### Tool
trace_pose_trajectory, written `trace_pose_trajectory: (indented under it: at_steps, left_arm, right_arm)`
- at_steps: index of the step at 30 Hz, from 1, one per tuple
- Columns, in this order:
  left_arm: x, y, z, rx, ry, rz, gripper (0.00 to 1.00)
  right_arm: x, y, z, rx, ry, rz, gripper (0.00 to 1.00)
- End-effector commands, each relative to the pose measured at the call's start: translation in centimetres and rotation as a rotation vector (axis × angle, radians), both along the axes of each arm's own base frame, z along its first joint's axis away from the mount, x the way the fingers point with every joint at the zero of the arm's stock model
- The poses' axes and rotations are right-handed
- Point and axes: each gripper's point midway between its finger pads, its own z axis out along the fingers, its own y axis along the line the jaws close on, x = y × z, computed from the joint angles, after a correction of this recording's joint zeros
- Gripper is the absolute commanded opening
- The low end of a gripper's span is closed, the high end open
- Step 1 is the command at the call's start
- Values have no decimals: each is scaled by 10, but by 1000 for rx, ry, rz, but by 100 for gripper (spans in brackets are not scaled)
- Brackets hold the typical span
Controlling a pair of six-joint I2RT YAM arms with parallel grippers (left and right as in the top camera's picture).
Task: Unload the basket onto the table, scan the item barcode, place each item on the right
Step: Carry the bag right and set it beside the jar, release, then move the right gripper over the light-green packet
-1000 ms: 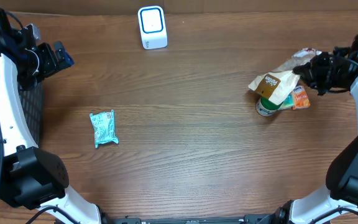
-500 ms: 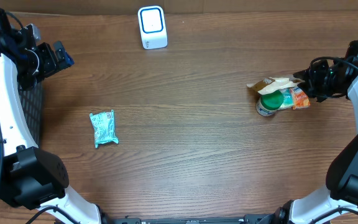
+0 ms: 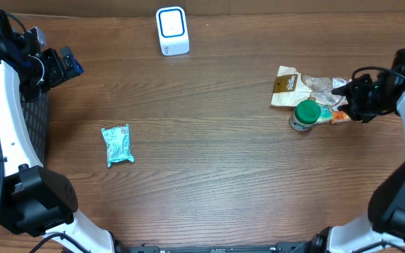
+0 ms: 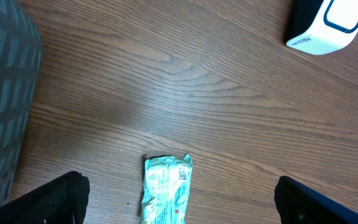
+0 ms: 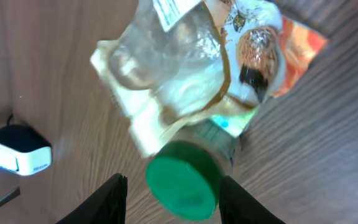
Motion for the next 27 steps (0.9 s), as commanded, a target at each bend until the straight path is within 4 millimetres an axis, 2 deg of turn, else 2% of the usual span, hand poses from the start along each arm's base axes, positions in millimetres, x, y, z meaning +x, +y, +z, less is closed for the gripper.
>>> trace_pose_trajectory:
  at_steps: [1,3,6,10,17,27]
  left_arm:
    - [0,1,-5,0,12,-2,100]
    - [0,1,-5,0,12,-2,100]
    - [1,1,-5,0,11,-2,100]
    - [0,1,-5,0,12,-2,99]
    - [0,1,-5,0,11,-2,100]
    - [0,1,-5,0,11,-2,99]
  right_arm:
    - [3,-5,58,-97,-146,24,45]
    - [-1,2,75,-100,-192,49,45]
    - [-5,28,102,-91,-301,175,45]
    - [-8,63,117,-90,-368,317,50]
    - [-15,149,116,-99,-408,609,60]
    - [-29,251,106,-181,-448,875,77]
